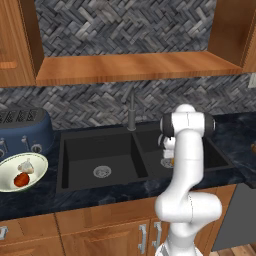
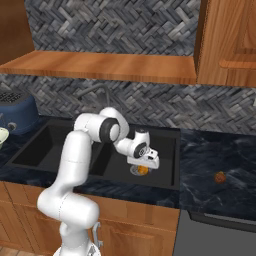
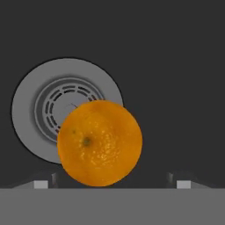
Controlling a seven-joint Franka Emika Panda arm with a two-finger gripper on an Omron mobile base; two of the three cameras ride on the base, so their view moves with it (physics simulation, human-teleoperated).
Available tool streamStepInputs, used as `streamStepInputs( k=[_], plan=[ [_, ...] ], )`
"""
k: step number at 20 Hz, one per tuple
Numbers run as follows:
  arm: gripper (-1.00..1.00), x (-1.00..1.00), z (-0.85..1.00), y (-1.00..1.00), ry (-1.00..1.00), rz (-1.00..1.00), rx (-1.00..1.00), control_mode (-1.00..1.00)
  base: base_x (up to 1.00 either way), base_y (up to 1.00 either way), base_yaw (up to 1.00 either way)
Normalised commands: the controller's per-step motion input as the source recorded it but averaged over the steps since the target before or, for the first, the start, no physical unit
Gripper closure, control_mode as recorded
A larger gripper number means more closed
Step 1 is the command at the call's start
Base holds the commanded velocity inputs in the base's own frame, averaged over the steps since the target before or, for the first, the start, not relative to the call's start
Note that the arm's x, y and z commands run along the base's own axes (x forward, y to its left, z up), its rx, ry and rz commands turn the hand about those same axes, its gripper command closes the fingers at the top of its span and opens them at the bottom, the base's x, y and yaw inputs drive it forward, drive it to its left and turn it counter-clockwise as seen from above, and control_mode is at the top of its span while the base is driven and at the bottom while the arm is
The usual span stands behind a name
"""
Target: There is a mixed pile of frozen fruits and vegetables on the counter. Locate all the frozen vegetables and place the items in a bowl on the counter. Take all the frozen fruits and defrost them in a running sink.
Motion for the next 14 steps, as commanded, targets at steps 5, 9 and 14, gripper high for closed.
streamStepInputs(
  k=[5, 9, 14],
  plan=[
    [-1.0, -0.19, 0.38, -0.02, -0.08, -0.01, -0.04, -1.0, 0.0, 0.0, 0.0],
    [-1.0, -0.24, 0.36, -0.14, -0.07, 0.0, -0.02, -1.0, 0.0, 0.0, 0.0],
    [-1.0, -0.24, 0.41, -0.22, -0.05, 0.0, 0.0, -1.0, 0.0, 0.0, 0.0]
  ],
)
